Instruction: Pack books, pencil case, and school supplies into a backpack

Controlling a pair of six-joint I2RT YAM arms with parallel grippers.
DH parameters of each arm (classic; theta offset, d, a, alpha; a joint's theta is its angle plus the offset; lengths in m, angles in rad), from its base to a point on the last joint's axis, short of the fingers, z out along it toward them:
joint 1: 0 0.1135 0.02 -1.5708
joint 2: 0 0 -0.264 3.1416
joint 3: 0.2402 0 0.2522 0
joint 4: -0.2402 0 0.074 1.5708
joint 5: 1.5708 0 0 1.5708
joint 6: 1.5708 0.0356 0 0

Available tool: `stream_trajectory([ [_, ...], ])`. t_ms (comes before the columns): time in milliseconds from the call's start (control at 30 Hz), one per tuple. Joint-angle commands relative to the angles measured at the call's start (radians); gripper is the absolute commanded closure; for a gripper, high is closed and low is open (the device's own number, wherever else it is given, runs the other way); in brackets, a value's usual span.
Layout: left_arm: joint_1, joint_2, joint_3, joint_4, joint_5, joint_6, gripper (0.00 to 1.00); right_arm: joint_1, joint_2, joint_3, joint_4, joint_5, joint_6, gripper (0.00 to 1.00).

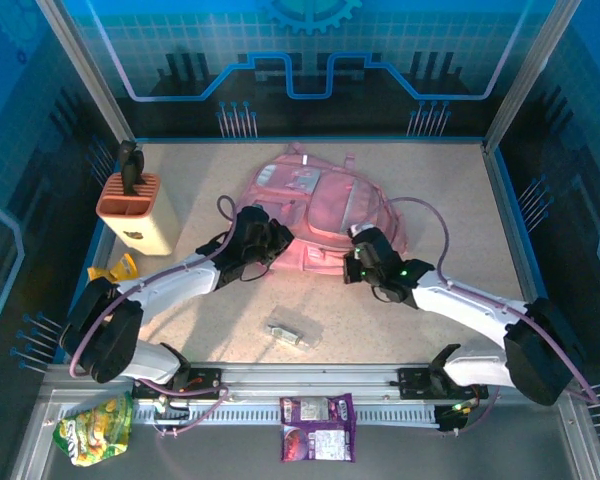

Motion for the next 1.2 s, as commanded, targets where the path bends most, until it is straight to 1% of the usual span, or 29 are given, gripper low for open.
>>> stream_trajectory([
  [0,0.026,-0.042,0.002,0.008,0.021,0.054,1.0,-0.034,-0.042,-0.022,-0.049,-0.035,-0.017,1.0],
  [67,0.026,-0.032,0.008,0.01,0.032,0.055,1.0,-0.035,-0.041,-0.008,-0.052,-0.05,-0.047,1.0],
  [133,0.026,-0.022,0.01,0.027,0.044,0.045,1.0,-0.033,-0.031,0.011,-0.027,-0.137,-0.084,1.0],
  [233,0.023,-0.011,0.007,0.056,0.063,0.034,1.0,0.0,-0.008,0.054,-0.033,-0.158,-0.04,1.0],
  [367,0.009,-0.002,0.017,0.056,0.06,0.034,1.0,0.076,0.056,0.092,0.02,-0.176,0.012,0.84],
  [433,0.004,0.002,0.021,0.054,0.061,0.037,1.0,0.097,0.103,0.129,0.014,-0.156,0.03,0.73],
  [500,0.001,0.002,0.023,0.055,0.062,0.035,1.0,0.113,0.136,0.141,0.051,-0.163,0.04,0.65],
  [600,0.0,-0.002,0.023,0.052,0.062,0.039,1.0,0.113,0.174,0.144,0.086,-0.145,0.064,0.57],
  [667,0.0,-0.007,0.023,0.048,0.063,0.041,1.0,0.113,0.196,0.154,0.095,-0.123,0.061,0.54],
  [733,-0.003,-0.008,0.024,0.047,0.061,0.042,1.0,0.11,0.222,0.163,0.111,-0.099,0.051,0.52],
  [833,-0.008,-0.005,0.024,0.046,0.061,0.044,1.0,0.096,0.258,0.179,0.146,-0.126,0.038,0.51],
  [900,-0.01,-0.004,0.023,0.047,0.061,0.042,1.0,0.097,0.261,0.183,0.172,-0.138,0.027,0.53],
  [967,-0.013,-0.001,0.023,0.048,0.062,0.041,1.0,0.098,0.255,0.179,0.2,-0.144,0.02,0.56],
  [1167,-0.019,0.007,0.032,0.048,0.06,0.042,1.0,0.099,0.241,0.176,0.225,-0.119,0.011,0.56],
])
